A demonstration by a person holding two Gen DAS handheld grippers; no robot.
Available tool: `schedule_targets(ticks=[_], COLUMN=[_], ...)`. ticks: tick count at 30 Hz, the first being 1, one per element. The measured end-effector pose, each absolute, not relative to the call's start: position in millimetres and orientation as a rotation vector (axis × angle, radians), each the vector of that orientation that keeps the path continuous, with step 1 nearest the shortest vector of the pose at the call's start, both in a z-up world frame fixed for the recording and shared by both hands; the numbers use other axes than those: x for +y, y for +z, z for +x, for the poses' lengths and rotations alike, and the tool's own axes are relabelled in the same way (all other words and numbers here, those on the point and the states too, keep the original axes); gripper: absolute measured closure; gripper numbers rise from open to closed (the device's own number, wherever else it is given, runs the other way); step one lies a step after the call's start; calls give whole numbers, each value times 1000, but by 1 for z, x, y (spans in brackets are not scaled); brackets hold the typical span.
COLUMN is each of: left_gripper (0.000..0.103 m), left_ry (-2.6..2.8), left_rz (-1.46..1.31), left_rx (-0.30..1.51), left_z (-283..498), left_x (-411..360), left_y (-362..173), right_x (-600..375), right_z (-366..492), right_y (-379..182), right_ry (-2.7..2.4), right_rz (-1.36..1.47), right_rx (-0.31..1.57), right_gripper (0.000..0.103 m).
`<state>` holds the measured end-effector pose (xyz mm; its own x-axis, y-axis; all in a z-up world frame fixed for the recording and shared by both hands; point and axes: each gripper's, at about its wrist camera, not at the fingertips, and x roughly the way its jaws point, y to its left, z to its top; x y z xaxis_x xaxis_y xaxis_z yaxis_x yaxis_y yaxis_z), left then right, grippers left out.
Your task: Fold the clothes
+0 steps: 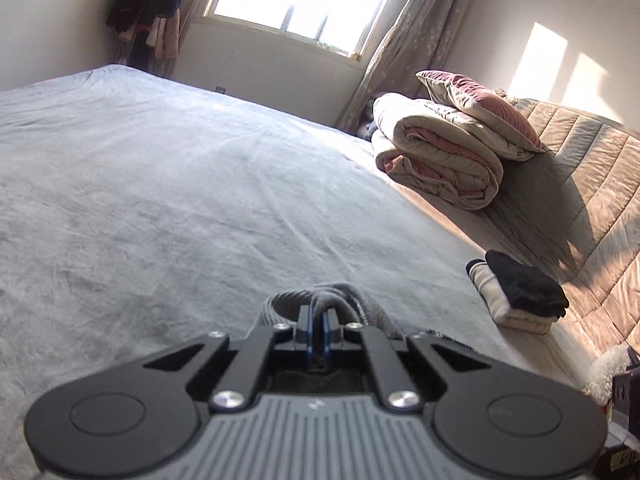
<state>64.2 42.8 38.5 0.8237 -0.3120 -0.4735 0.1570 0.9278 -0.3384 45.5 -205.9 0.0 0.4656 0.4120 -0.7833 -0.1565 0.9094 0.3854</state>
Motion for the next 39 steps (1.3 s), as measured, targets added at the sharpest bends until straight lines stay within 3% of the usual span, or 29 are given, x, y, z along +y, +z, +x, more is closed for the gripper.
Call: schedule_targets(ticks=[5, 9, 11, 13, 18, 28, 33, 35, 36, 37, 39], left_gripper=[98, 99, 99, 99, 102, 102, 102, 102, 102, 102, 101], left_ry=[-261, -281, -305, -337, -436, -542, -562, -563, -564, -567, -574], left_rz=[-301, -344, -375, -414, -488, -558, -577, -592, -597, -585, -561], left_rx=[516, 521, 516, 511, 489, 520, 523, 519, 518, 529, 552], left_z=[69, 72, 72, 72, 71, 75, 76, 74, 73, 73, 72], left_x=[47, 52, 55, 58, 60, 58, 60, 63, 65, 64, 61], left_y=[38, 38, 40, 42, 47, 45, 45, 46, 46, 45, 42], right_x=[-183, -181, -186, -194, -196, -126, -91, -86, -84, -85, -94], right_z=[38, 30, 27, 21, 15, 44, 63, 67, 69, 72, 77], right_y=[3, 19, 26, 34, 59, 76, 61, 59, 59, 62, 70], right_ry=[428, 382, 363, 353, 364, 375, 326, 304, 287, 264, 215], right_rz=[250, 157, 130, 122, 127, -36, -147, -150, -145, -132, -79], right_rx=[1046, 993, 955, 905, 798, 784, 775, 763, 757, 753, 739], right_gripper=[94, 87, 77, 57, 55, 52, 52, 63, 83, 89, 92])
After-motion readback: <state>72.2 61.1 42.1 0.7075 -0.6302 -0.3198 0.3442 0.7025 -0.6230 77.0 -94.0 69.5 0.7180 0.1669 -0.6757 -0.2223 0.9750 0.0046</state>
